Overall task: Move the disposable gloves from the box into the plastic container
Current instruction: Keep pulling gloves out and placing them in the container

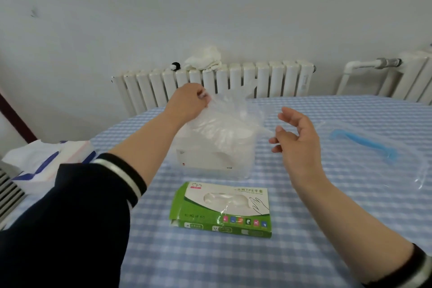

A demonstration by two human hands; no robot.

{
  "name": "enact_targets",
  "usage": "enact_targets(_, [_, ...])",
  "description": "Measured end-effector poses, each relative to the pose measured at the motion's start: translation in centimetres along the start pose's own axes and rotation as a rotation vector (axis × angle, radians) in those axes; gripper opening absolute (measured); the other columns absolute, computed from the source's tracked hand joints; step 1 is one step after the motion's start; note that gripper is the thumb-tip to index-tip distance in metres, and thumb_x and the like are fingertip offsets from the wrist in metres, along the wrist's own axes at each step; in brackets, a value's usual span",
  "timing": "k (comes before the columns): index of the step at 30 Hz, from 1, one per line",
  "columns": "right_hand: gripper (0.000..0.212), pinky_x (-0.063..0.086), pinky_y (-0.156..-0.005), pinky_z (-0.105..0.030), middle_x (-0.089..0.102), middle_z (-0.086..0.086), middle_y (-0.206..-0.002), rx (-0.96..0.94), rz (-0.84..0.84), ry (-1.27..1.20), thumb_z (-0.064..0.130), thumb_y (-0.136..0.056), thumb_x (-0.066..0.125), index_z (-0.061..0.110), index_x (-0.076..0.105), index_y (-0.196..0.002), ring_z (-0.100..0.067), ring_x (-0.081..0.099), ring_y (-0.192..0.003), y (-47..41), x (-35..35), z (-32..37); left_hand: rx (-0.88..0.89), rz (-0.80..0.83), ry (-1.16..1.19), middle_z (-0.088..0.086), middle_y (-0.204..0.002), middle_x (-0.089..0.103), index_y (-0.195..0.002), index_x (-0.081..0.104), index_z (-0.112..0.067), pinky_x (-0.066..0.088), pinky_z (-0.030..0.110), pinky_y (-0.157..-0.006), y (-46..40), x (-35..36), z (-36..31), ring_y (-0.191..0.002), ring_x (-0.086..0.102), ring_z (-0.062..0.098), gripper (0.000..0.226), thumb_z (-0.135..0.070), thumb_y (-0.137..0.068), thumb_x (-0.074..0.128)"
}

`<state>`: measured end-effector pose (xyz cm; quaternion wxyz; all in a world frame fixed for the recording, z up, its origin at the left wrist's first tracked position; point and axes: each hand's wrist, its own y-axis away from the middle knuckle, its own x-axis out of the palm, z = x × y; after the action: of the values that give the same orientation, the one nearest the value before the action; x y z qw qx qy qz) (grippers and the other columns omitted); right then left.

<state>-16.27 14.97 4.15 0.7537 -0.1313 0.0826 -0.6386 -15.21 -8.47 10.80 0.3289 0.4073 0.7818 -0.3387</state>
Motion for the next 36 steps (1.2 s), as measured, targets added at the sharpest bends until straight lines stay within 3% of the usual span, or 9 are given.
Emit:
enact_targets(6, [0.027,0.056,-0.077,-0.028,0.055,0.017,-0.116,-0.118,0.039,0.074,0.008,-0.096,0.053,0.028,0.052,-0.114,-0.013,0.062,-0.092,0.2,0.1,0.4,0.006,0.069,-0.42,0.003,-0.085,0.056,-0.079,0.05,-0.014,0.038,0.031,-0.069,-2.1,0.4,2.5,-0.08,0.051,0.024,0.016,-0.018,-0.095,0.049])
enact_targets(14, [0.026,0.045,-0.077,-0.014,0.054,0.023,-0.112,-0.383,0.269,0.262,0.013,-0.095,0.053,0.031,0.052,-0.114,-0.002,0.054,-0.097,2.5,0.7,0.6,0.095,0.043,-0.934,0.007,-0.112,0.059,-0.12,0.052,-0.013,0.039,0.035,-0.07,-1.5,-0.6,2.7,-0.105,0.053,0.027,0.041,-0.044,-0.094,0.059])
enact_targets(19, [0.025,0.047,-0.079,-0.019,0.054,0.022,-0.112,-0.434,0.292,0.281,0.013,-0.095,0.054,0.026,0.053,-0.118,-0.005,0.054,-0.099,2.7,0.9,0.7,0.165,-0.11,-0.977,0.014,-0.115,0.051,-0.113,0.055,-0.008,0.037,0.037,-0.074,-0.7,-2.3,0.3,-0.105,0.049,0.032,0.02,-0.011,-0.094,0.054])
enact_targets(22, [0.025,0.047,-0.078,-0.018,0.056,0.022,-0.11,-0.43,0.294,0.273,0.013,-0.095,0.055,0.027,0.053,-0.116,-0.005,0.055,-0.097,2.6,0.9,0.7,0.059,0.364,-0.614,0.002,-0.123,0.052,-0.113,0.055,-0.022,0.045,0.034,-0.079,-0.3,-2.7,-1.6,-0.103,0.052,0.022,0.022,-0.011,-0.094,0.054])
enact_targets(25, [0.024,0.045,-0.077,-0.016,0.057,0.022,-0.107,-0.401,0.302,0.278,0.015,-0.096,0.054,0.03,0.053,-0.114,-0.003,0.055,-0.096,2.7,0.8,0.6,-0.04,0.82,-0.448,-0.013,-0.137,0.039,-0.133,0.047,-0.042,0.049,0.041,-0.098,0.0,-2.1,-2.2,-0.126,0.044,0.017,0.048,-0.03,-0.091,0.067])
enact_targets(28, [0.025,0.045,-0.074,-0.015,0.058,0.022,-0.106,-0.384,0.351,0.284,0.017,-0.096,0.054,0.038,0.05,-0.109,-0.002,0.055,-0.093,3.0,1.0,0.7,-0.047,0.903,-0.493,-0.012,-0.146,0.03,-0.145,0.032,-0.043,0.047,0.047,-0.102,-0.4,0.5,-1.7,-0.135,0.035,0.019,0.065,-0.031,-0.092,0.066])
enact_targets(32, [0.021,0.049,-0.072,-0.023,0.06,0.021,-0.096,-0.287,0.588,0.39,0.026,-0.094,0.058,0.045,0.051,-0.099,-0.005,0.057,-0.084,2.9,1.1,0.5,-0.164,1.029,-0.484,-0.008,-0.149,0.034,-0.128,0.045,-0.04,0.046,0.05,-0.102,-0.8,4.3,-0.4,-0.13,0.042,0.025,0.037,-0.053,-0.093,0.049])
enact_targets(34, [0.012,0.051,-0.076,-0.028,0.061,0.02,-0.093,-0.236,0.779,0.551,0.034,-0.091,0.061,0.04,0.056,-0.101,-0.005,0.058,-0.083,2.7,1.2,0.4,-0.215,0.998,-0.49,-0.003,-0.152,0.034,-0.141,0.041,-0.036,0.045,0.048,-0.104,-1.2,5.0,0.3,-0.129,0.043,0.028,0.062,-0.066,-0.087,0.043])
enact_targets(36, [0.019,0.05,-0.081,-0.029,0.06,0.019,-0.097,-0.186,0.944,0.698,0.042,-0.089,0.064,0.038,0.058,-0.106,-0.004,0.057,-0.085,2.8,1.1,0.1,-0.136,1.0,-0.514,-0.006,-0.153,0.031,-0.148,0.033,-0.034,0.044,0.046,-0.104,-0.8,4.1,-0.6,-0.132,0.041,0.026,0.055,-0.048,-0.096,0.047])
